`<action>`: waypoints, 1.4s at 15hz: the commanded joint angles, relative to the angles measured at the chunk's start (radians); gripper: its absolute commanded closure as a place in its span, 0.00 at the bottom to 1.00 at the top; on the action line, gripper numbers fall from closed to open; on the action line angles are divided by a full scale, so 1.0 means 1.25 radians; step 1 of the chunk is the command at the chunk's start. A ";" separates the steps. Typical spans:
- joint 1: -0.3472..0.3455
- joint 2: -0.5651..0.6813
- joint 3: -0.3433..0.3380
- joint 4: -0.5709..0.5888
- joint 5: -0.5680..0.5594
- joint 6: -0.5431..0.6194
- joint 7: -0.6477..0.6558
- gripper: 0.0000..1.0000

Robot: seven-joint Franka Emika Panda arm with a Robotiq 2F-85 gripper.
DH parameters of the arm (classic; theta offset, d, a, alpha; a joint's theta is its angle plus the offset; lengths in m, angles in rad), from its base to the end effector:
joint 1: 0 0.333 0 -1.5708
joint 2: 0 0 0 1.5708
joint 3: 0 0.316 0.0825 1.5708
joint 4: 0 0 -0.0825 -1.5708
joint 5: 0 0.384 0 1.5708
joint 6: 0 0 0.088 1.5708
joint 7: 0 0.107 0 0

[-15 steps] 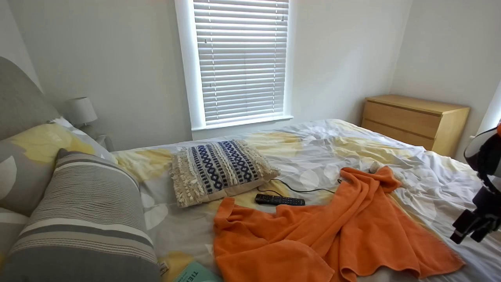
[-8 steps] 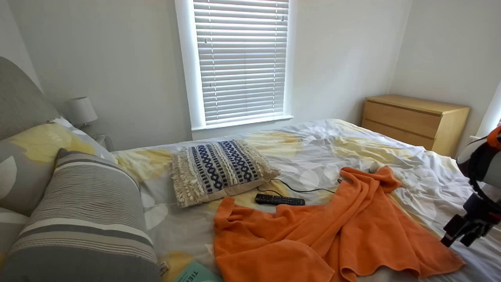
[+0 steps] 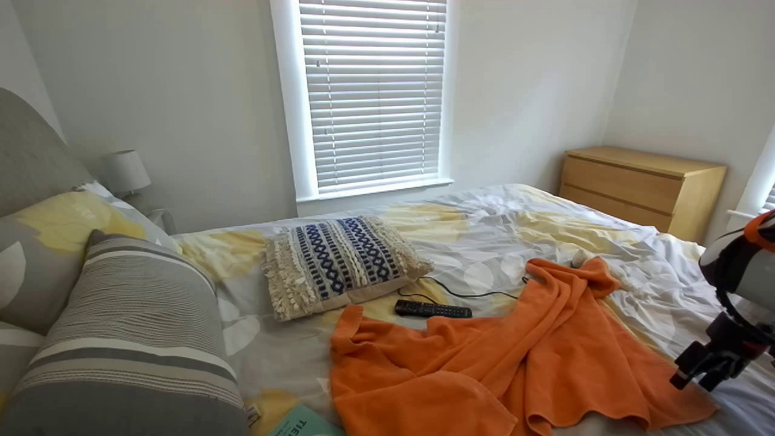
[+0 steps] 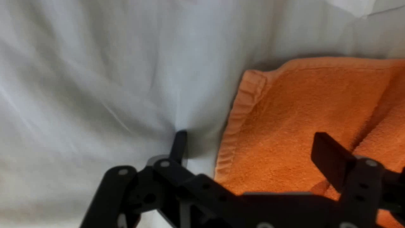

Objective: Fold the towel in half from right to left.

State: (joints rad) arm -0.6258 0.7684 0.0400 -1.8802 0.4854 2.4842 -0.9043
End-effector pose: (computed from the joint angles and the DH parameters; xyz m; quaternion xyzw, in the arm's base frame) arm 0.5009 -0.3345 0.0837 -0.9848 0.0504 -0.0382 0.1616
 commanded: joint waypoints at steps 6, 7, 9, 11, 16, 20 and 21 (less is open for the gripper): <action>-0.067 0.066 0.072 0.090 0.036 -0.091 -0.003 0.07; -0.068 0.070 0.074 0.098 0.039 -0.102 -0.003 0.27; -0.066 0.077 0.072 0.110 0.043 -0.115 0.001 0.31; -0.068 0.073 0.073 0.108 0.047 -0.117 -0.013 0.46; -0.062 0.040 0.067 0.083 0.041 -0.119 -0.004 0.86; -0.041 -0.007 0.047 0.053 0.016 -0.092 0.001 1.00; -0.036 -0.023 0.044 0.044 0.012 -0.086 -0.001 1.00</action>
State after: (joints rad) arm -0.6899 0.8040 0.1127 -1.7730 0.5189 2.3611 -0.9040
